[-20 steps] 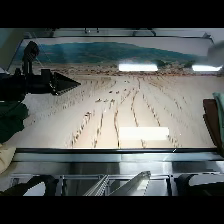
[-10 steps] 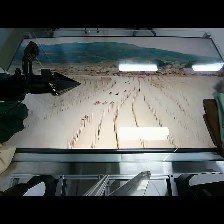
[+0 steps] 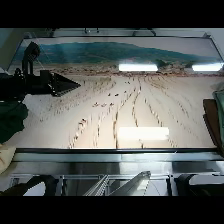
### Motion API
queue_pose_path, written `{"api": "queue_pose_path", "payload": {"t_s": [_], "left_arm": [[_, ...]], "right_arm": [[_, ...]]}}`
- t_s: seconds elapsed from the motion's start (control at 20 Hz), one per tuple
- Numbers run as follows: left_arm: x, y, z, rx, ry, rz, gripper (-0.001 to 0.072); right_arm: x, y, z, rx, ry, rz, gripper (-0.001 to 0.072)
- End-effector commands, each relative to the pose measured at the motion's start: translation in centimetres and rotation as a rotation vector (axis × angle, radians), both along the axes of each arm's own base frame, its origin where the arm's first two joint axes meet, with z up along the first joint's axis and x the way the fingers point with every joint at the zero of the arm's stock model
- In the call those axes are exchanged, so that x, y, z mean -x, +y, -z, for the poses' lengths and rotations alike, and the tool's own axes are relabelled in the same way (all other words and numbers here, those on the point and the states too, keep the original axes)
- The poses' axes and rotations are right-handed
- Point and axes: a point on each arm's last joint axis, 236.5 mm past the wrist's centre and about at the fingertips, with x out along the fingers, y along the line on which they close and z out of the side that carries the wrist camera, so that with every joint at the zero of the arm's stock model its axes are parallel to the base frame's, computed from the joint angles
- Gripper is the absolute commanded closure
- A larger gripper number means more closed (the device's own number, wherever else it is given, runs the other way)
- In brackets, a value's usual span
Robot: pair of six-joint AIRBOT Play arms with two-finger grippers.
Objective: Fold the shirts.
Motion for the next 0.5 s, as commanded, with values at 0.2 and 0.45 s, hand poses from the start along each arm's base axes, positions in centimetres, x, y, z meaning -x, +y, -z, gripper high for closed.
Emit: {"api": "queue_pose_path", "payload": {"t_s": [0.2, 0.45], "left_arm": [[1.1, -0.2, -0.2, 0.008, 0.004, 0.047, 0.0694], [1.3, -0.2, -0.2, 0.01, 0.006, 0.054, 0.0693]], "right_arm": [[12.4, -2.6, 2.9, 0.147, 0.474, 0.109, 0.0695], [17.8, -1.8, 5.8, 0.029, 0.557, 0.169, 0.0695]]}}
